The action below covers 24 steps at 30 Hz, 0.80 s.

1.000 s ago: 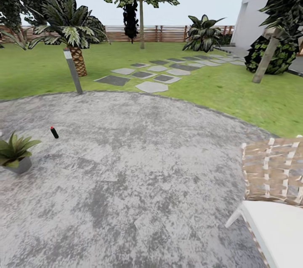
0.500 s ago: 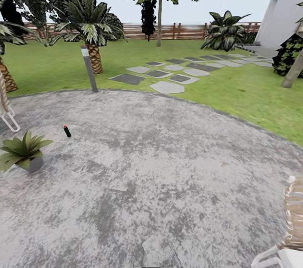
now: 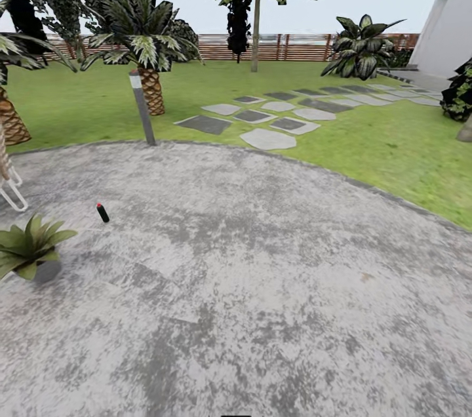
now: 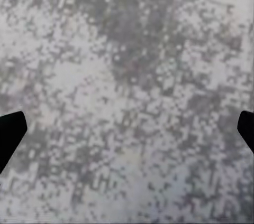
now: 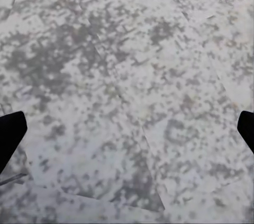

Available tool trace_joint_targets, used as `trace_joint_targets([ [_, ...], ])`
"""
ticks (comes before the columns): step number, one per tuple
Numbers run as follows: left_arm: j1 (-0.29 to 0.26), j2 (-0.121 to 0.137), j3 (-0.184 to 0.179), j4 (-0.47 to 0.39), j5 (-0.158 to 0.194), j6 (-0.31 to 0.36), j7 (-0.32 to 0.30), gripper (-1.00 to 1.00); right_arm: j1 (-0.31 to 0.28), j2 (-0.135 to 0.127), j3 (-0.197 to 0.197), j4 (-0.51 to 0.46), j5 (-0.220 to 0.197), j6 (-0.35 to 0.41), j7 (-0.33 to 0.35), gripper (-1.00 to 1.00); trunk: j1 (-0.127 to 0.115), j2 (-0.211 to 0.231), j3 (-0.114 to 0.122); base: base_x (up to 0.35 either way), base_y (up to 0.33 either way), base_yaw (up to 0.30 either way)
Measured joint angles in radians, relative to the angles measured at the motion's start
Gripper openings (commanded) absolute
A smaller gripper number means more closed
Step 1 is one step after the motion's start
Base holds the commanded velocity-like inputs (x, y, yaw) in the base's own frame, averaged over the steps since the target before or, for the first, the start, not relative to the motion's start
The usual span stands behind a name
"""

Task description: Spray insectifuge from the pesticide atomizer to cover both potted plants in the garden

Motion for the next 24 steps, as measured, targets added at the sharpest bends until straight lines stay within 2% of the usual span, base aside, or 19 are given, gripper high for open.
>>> trace_joint_targets([
  [24,0.0,0.0,0.0,0.0,-0.001,-0.001,0.0,1.0,0.0,0.0,0.0,0.0,0.0,0.001,-0.002,1.0,0.0,0.0,0.0,0.34,0.0,0.0],
])
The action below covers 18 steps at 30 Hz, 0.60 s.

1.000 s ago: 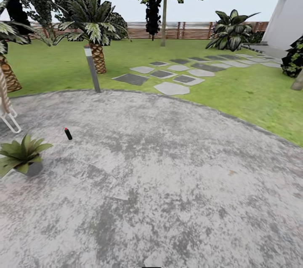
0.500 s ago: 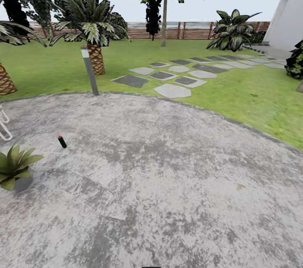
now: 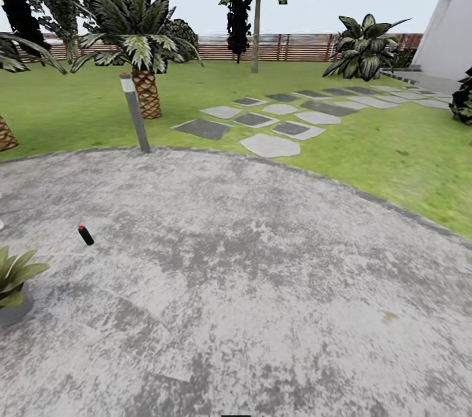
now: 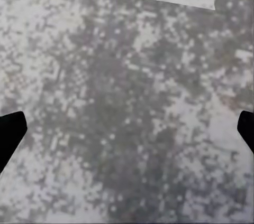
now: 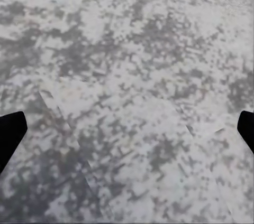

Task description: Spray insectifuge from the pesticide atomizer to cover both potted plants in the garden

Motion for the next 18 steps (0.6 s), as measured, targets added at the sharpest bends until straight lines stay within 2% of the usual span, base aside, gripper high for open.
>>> trace_joint_targets([
  [18,0.0,0.0,0.0,0.0,0.001,0.001,0.0,1.0,0.0,0.0,-0.001,0.0,-0.003,0.0,0.001,1.0,0.0,0.0,0.0,0.34,0.0,0.0],
])
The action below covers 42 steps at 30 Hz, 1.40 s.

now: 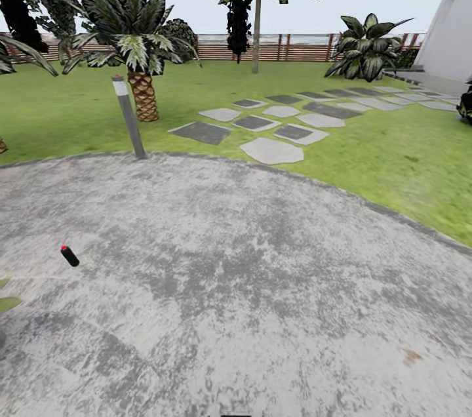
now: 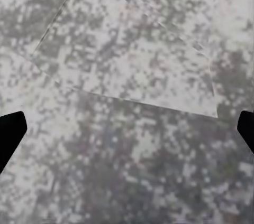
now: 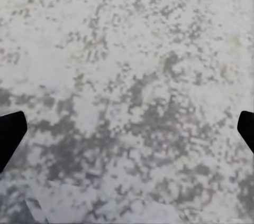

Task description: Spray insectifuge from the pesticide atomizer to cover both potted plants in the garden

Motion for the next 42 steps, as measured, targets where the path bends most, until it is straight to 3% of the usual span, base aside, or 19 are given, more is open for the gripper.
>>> trace_joint_targets([
  [26,0.0,0.0,0.0,0.0,-0.001,0.0,0.0,1.0,0.0,0.0,0.001,0.0,0.002,-0.001,0.001,1.0,0.0,0.0,0.0,0.34,-0.003,0.0],
  [42,0.0,0.0,0.0,0.0,-0.001,0.0,0.0,1.0,0.0,0.0,0.001,0.0,0.002,-0.001,-0.002,1.0,0.0,0.0,0.0,0.316,-0.118,0.0],
])
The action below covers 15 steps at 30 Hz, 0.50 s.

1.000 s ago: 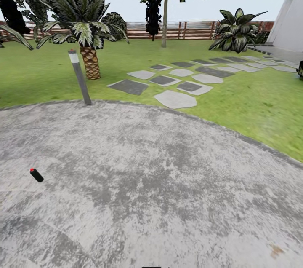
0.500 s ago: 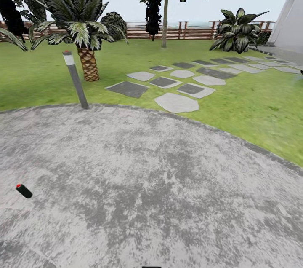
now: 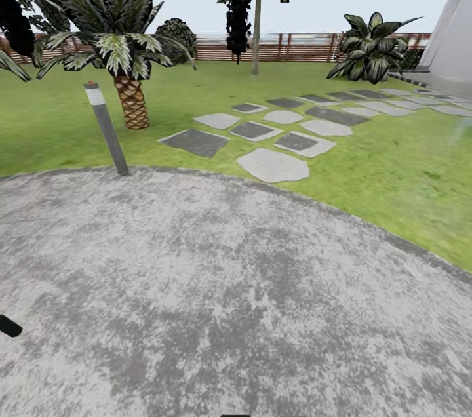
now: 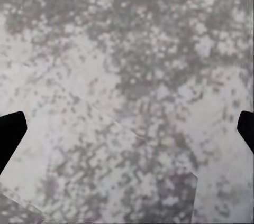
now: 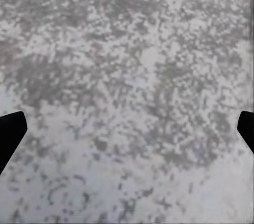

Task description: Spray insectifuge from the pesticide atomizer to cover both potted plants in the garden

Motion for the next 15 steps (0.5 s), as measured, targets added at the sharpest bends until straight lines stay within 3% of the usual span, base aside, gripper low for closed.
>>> trace_joint_targets([
  [8,0.0,0.0,0.0,0.0,0.0,0.0,0.0,1.0,0.0,0.0,0.0,0.001,0.0,0.0,0.0,1.0,0.0,0.0,0.0,0.28,-0.163,0.068],
  [15,0.0,0.0,0.0,0.0,0.0,0.0,0.0,1.0,0.0,0.0,0.0,0.001,0.0,0.0,0.0,1.0,0.0,0.0,0.0,0.276,-0.167,0.247],
])
